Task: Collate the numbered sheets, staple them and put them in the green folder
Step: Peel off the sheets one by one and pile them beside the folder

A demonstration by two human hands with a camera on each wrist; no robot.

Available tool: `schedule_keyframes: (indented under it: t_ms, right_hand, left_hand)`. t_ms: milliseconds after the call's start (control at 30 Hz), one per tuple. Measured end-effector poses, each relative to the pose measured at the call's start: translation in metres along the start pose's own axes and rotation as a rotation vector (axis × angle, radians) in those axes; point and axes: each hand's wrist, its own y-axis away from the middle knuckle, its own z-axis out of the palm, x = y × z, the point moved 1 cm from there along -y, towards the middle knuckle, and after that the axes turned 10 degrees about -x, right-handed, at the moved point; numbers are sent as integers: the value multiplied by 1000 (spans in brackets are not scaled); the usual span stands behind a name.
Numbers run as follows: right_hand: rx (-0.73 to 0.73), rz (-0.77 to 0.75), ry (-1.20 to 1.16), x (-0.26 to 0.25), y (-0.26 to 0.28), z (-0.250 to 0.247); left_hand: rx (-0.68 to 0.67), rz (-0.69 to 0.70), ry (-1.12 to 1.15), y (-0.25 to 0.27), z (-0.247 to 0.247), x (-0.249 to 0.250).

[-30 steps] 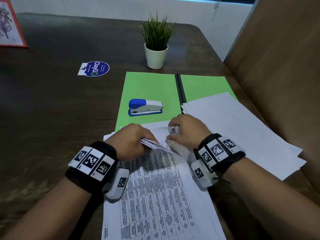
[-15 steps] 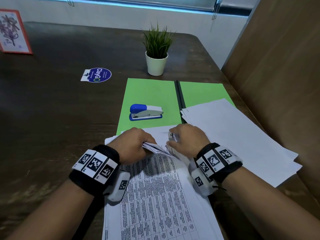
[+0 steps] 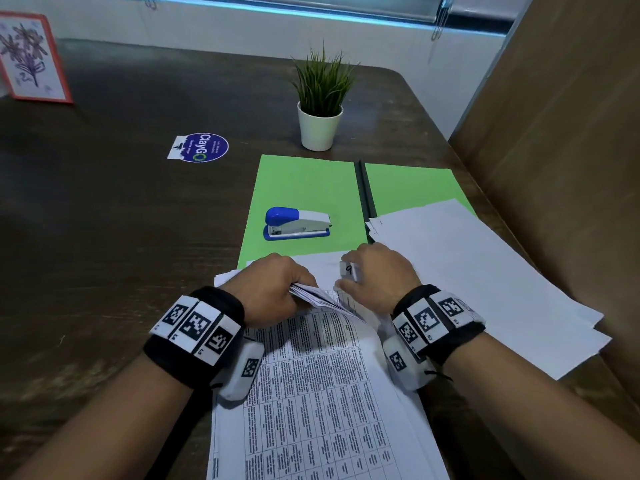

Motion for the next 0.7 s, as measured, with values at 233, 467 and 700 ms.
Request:
schedule_keyframes:
  t_ms: [233,467,700]
  right_hand:
    - [6,-36,17,3,3,3]
    - [21,-21,-303,1,8,-5]
    - [-396,80,-569,2,50,-15]
  left_hand:
    - [-7,-6,4,0,0,1]
    - [2,-11,5,1,-1,3]
    - [46,9,76,6,-11,3]
